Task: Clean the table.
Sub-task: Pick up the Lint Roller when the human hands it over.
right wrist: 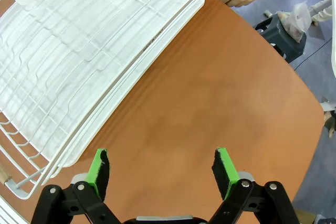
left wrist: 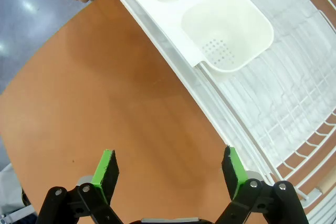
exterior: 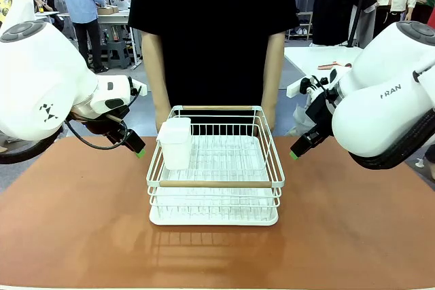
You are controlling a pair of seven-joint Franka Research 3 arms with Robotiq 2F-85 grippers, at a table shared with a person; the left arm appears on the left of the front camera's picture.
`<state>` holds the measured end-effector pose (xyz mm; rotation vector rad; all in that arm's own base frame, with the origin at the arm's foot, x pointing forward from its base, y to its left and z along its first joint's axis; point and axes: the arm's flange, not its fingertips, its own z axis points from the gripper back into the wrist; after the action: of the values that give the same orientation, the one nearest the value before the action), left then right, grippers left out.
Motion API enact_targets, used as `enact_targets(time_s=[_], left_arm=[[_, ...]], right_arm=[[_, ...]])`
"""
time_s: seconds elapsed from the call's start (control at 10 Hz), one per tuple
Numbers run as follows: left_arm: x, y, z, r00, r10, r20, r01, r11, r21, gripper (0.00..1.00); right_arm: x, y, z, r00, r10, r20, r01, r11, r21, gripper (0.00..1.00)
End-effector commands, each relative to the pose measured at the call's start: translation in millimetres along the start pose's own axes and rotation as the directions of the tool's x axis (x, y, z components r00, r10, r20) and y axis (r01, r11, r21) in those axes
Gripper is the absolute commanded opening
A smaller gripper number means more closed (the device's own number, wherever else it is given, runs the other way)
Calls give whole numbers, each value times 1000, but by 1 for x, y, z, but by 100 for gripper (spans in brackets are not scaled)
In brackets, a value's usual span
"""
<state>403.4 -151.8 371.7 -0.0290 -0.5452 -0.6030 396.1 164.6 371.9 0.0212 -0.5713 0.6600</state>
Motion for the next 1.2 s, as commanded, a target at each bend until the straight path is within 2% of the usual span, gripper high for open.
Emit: enact_targets(time_s=[0.0, 0.1, 0.4, 0.5, 0.6, 0.8, 0.9, 1.0, 1.1], left_arm=[[0, 0, 0, 1000, 0, 0, 0, 1000, 0, 100], [8, 0, 16, 999, 33, -2, -33, 998, -54, 100], [11, 17, 66, 988, 145, -48, -153, 946, -285, 100], [2, 35, 88, 979, 181, -90, -202, 871, -449, 100], [-8, 54, 106, 969, 227, -97, -242, 796, -555, 100], [-41, 85, 130, 950, 281, -135, -298, 694, -655, 100], [-62, 110, 136, 937, 312, -155, -320, 598, -735, 100], [-85, 137, 140, 914, 370, -164, -351, 522, -777, 100], [-110, 164, 140, 870, 449, -205, -422, 461, -781, 100]], right_arm=[[2, -1, 4, 999, -37, -8, 37, 998, 49, 100], [9, -5, 18, 997, -76, -5, 76, 996, 51, 100], [10, -40, 66, 982, -182, -60, 191, 954, 230, 100], [2, -63, 85, 962, -265, -61, 270, 903, 334, 100], [-9, -81, 100, 942, -324, -92, 333, 858, 391, 100], [-38, -108, 118, 922, -363, -138, 378, 757, 534, 100], [-55, -126, 128, 902, -399, -164, 411, 682, 605, 100], [-73, -144, 139, 873, -448, -191, 455, 612, 646, 100], [-93, -163, 146, 828, -512, -231, 516, 531, 672, 100]])
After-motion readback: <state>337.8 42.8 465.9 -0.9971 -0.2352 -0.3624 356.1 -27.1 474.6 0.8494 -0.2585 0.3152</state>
